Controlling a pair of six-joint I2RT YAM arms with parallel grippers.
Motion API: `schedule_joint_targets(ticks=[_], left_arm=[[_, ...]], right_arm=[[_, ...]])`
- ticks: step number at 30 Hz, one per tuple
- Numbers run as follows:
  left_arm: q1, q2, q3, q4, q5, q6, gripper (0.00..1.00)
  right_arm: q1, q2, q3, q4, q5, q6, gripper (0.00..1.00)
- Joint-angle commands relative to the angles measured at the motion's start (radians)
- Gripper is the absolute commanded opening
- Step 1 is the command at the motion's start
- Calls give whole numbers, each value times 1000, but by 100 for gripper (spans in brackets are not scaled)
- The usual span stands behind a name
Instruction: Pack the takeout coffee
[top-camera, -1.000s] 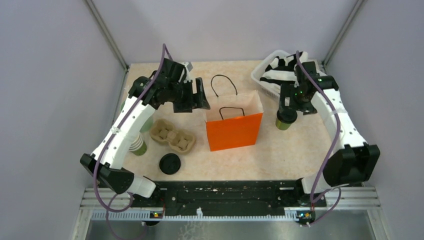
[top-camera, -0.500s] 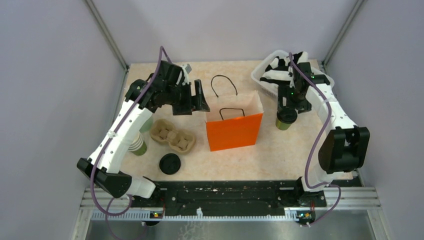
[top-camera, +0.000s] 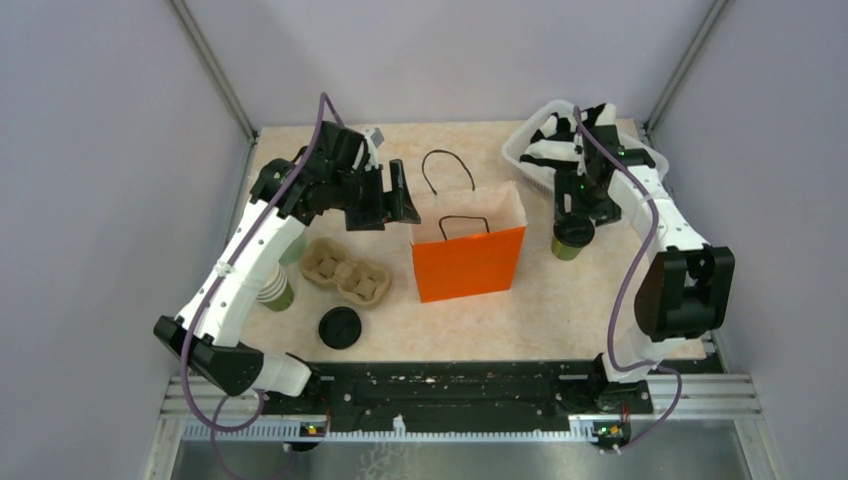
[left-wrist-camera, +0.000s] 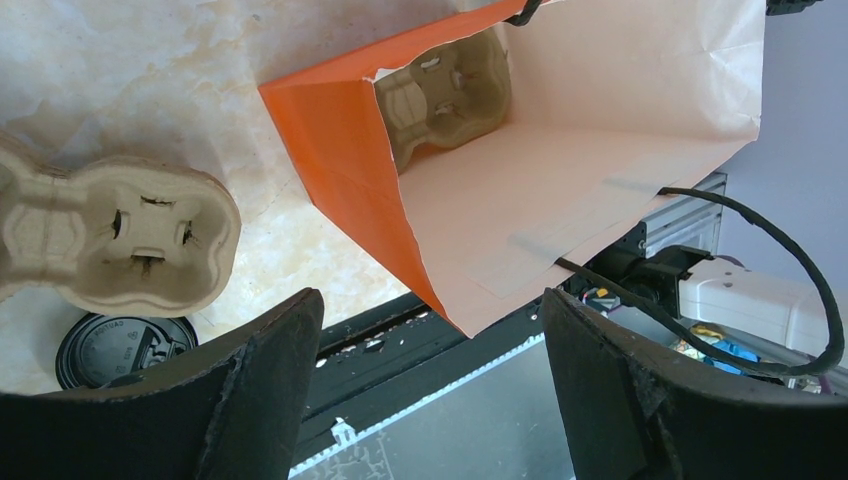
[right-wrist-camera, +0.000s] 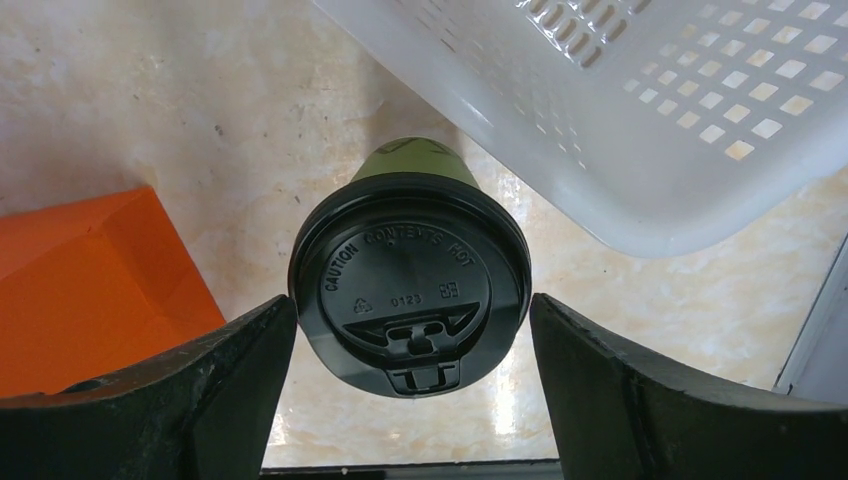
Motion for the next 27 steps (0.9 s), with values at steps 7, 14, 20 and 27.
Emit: schedule_joint_targets(ticks=[7,14,20,27], left_arm=[[-2,1,8,28,23,3,87],[-2,15,16,28,28,8,87],[-2,34,26,8,16,11,87],[-4,52,27,-3,1,5,83]], right_arm=[[-6,33,27,21,22,-18,82],[-6,31,11,26,30,-23,81],[-6,31,10,22,25,-22,77],[-6,1,33,8,30,-17,66]])
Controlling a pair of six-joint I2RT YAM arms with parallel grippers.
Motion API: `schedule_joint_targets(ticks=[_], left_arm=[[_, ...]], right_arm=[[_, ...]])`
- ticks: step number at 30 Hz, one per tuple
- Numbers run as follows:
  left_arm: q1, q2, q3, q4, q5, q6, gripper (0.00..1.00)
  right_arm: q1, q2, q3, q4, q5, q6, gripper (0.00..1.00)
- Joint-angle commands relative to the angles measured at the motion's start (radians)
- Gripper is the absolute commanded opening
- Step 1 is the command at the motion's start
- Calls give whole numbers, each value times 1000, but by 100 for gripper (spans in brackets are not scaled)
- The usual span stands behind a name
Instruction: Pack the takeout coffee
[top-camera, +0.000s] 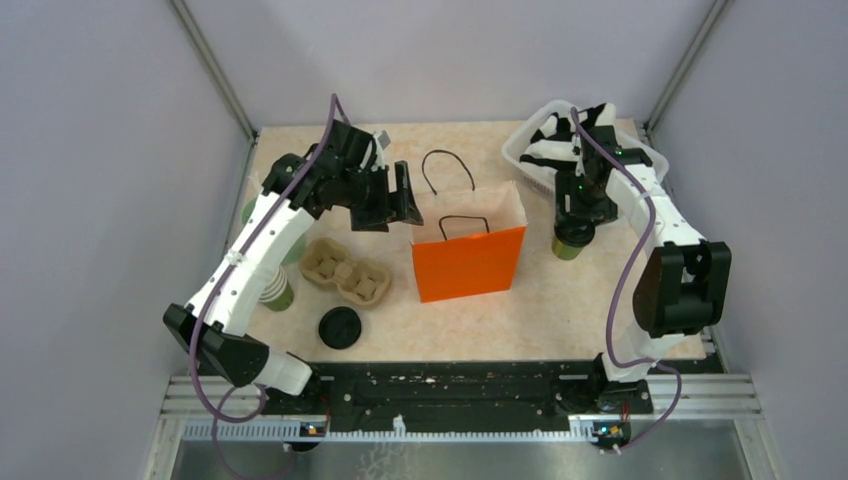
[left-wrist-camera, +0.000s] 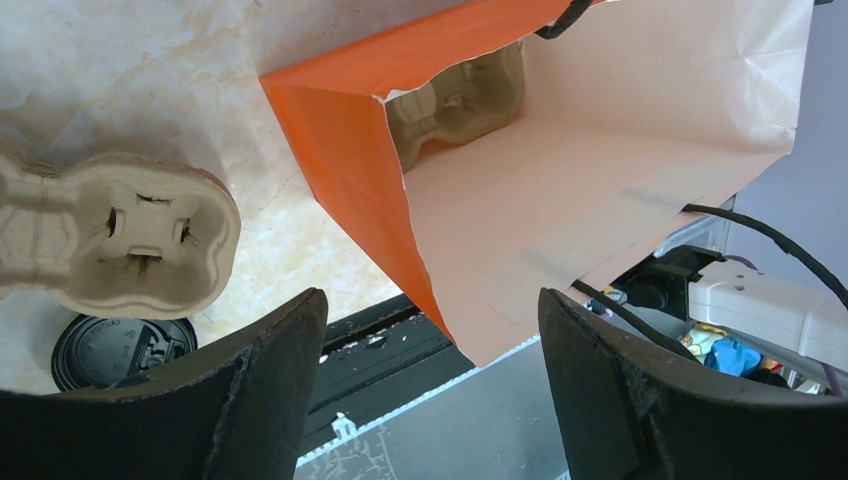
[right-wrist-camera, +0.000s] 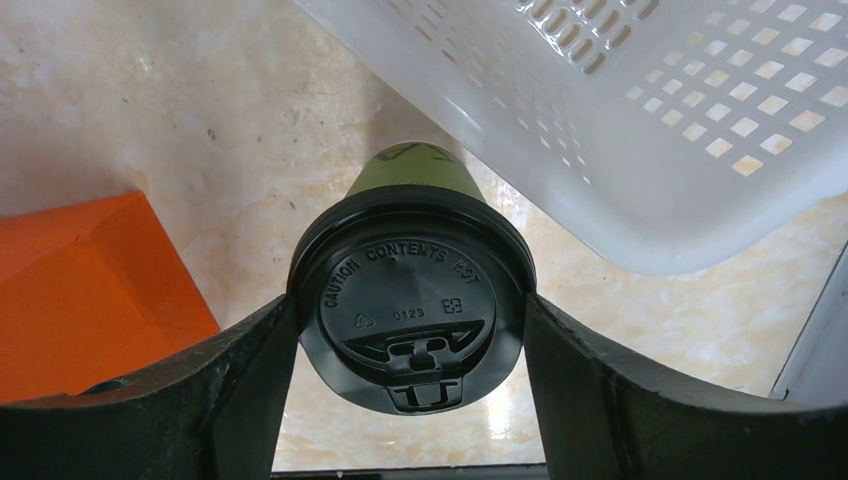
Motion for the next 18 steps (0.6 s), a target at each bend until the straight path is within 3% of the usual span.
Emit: schedule_joint_targets(ticks=[1,10,18], left_arm=[[-3,10,27,-1,-15,4,83],[-18,52,71,-5,-34,9,79],[-31,87,118,-41,-131,45,63]], right_arm=[[-6,-39,34,-7,27,-5,66],[-6,-247,-18,48,-28,13,62],[-6,-528,-99,161,-129,6,59]])
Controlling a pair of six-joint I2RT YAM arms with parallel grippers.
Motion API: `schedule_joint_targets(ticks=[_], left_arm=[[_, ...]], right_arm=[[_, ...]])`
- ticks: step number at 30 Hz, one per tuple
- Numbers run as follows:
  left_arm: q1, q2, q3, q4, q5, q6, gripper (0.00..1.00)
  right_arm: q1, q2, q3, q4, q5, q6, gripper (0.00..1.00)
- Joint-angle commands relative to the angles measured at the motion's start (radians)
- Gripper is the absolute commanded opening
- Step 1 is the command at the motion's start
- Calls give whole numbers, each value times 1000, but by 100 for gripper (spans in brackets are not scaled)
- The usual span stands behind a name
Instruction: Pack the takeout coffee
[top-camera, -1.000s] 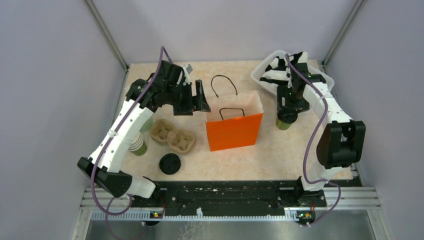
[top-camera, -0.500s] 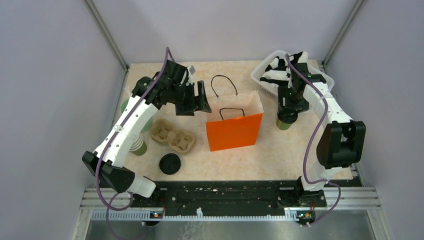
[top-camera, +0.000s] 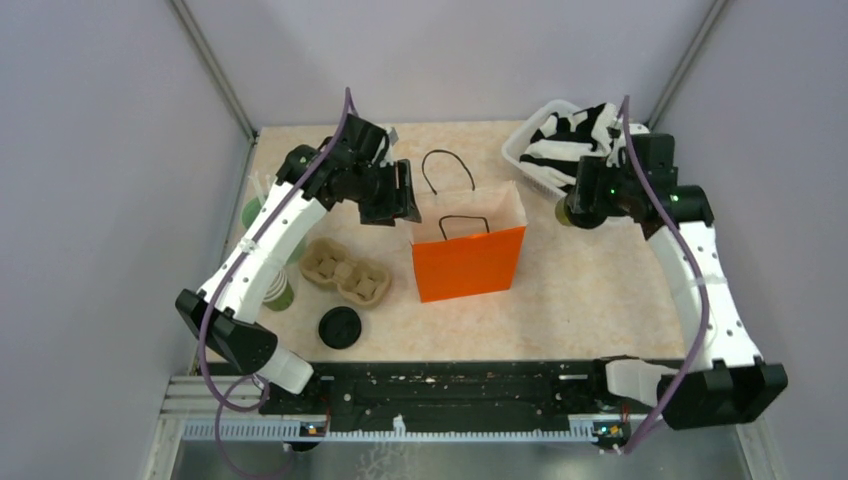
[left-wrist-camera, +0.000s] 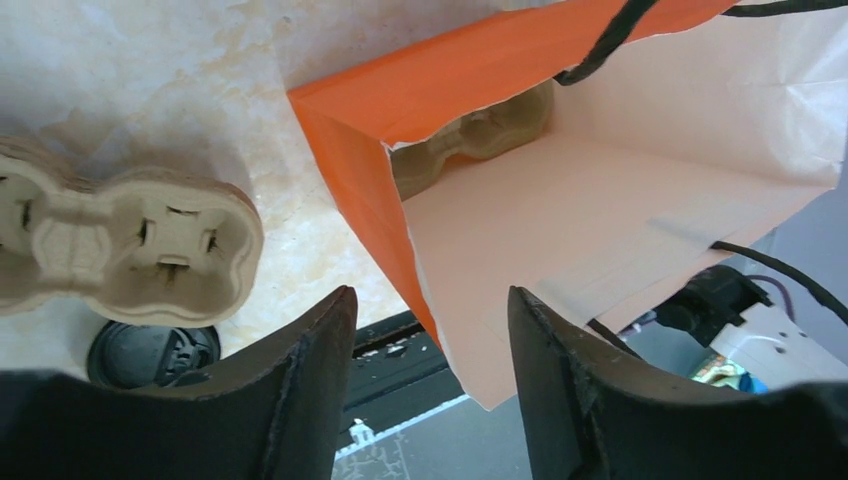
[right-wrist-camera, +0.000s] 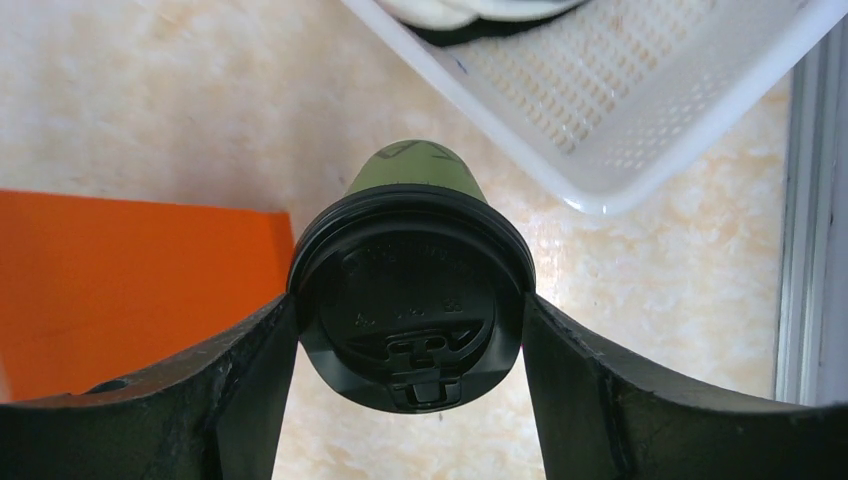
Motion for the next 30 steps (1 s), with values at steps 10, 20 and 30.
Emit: schedule_joint_targets(ticks=[10,20,30], left_arm=[[-74,67,73,-34,-143,20,50],[-93,142,147,-43,-289,86,27],[-94,281,332,-20,-364,181,5]], right_arm=[[-3,-240,52,70,-128,7,50],[50,-296,142,68,-224,13,48],[52,-300,240,-5,-220,27,46]])
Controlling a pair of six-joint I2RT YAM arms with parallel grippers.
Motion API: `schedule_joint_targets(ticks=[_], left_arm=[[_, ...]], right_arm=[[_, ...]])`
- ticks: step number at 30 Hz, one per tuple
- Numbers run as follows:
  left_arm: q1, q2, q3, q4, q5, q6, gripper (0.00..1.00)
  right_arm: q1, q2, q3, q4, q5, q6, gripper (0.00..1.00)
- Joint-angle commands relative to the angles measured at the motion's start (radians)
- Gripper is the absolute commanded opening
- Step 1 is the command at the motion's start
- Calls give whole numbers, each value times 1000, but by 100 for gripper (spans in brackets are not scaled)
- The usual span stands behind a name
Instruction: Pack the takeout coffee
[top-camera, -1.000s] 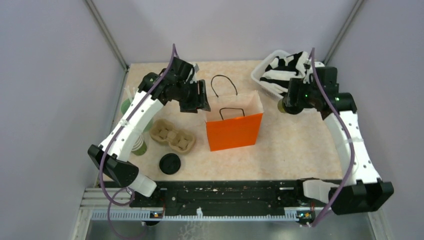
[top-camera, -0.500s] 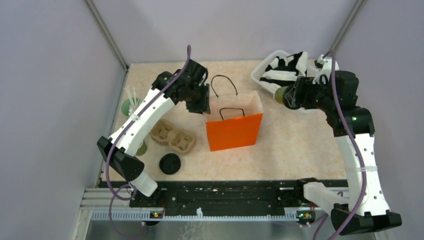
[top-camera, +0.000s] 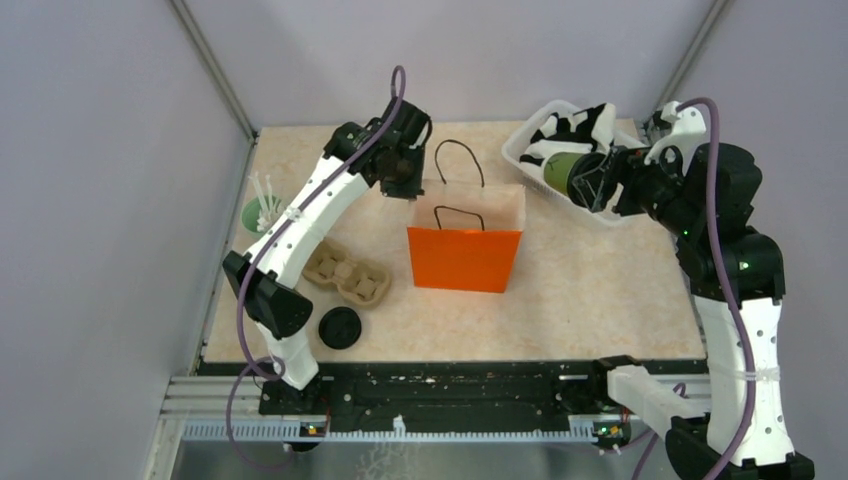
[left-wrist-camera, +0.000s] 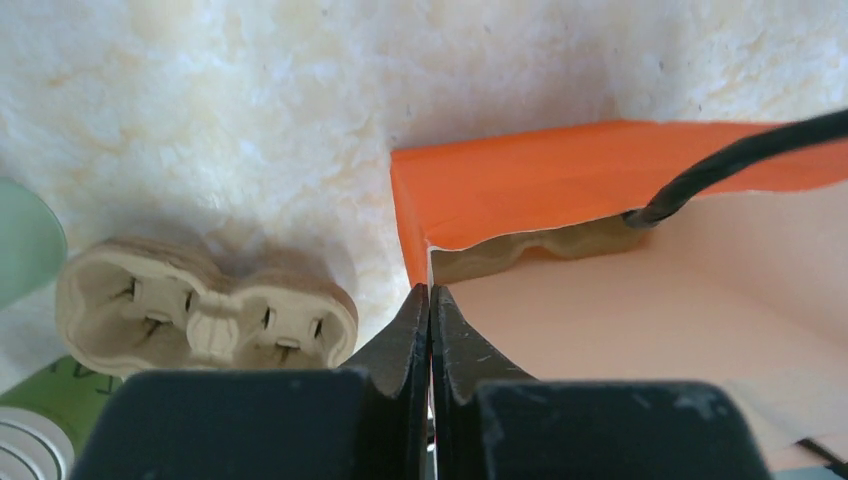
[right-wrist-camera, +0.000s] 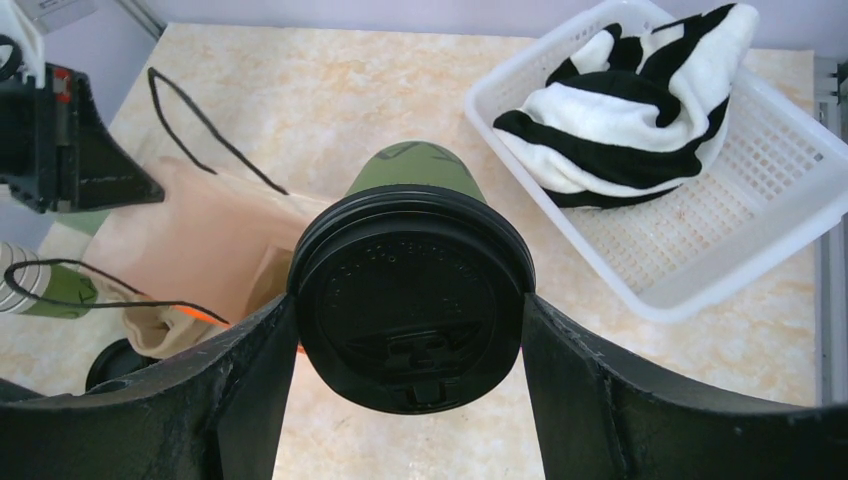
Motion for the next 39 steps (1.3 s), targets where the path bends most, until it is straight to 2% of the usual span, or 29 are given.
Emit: schedule_joint_targets(ticks=[1,5,15,18,25,33,39], left_arm=[[-1,48,90,46,-58,76,2],[-1,57,84,162,-79,124,0],[11,87,77,614,-136,291,0],[30,70,-11,735,-115,297,0],[74,-81,-386,1082,1,216,0],[94,-227,-621,1172,29,138,0],[94,-309,-678,1117,40,90,0]], right_arm=[[5,-6,70,-22,-9,11,46],[5,6,99,-36,-17,18,46],[18,86,211,-37,-90,23,44],[43,115,225,-25,-120,27,44],[187,170,252,-43,-112,-41,44],[256,141,226,-78,-88,-86,44],[272,106,200,-102,-126,-90,42]])
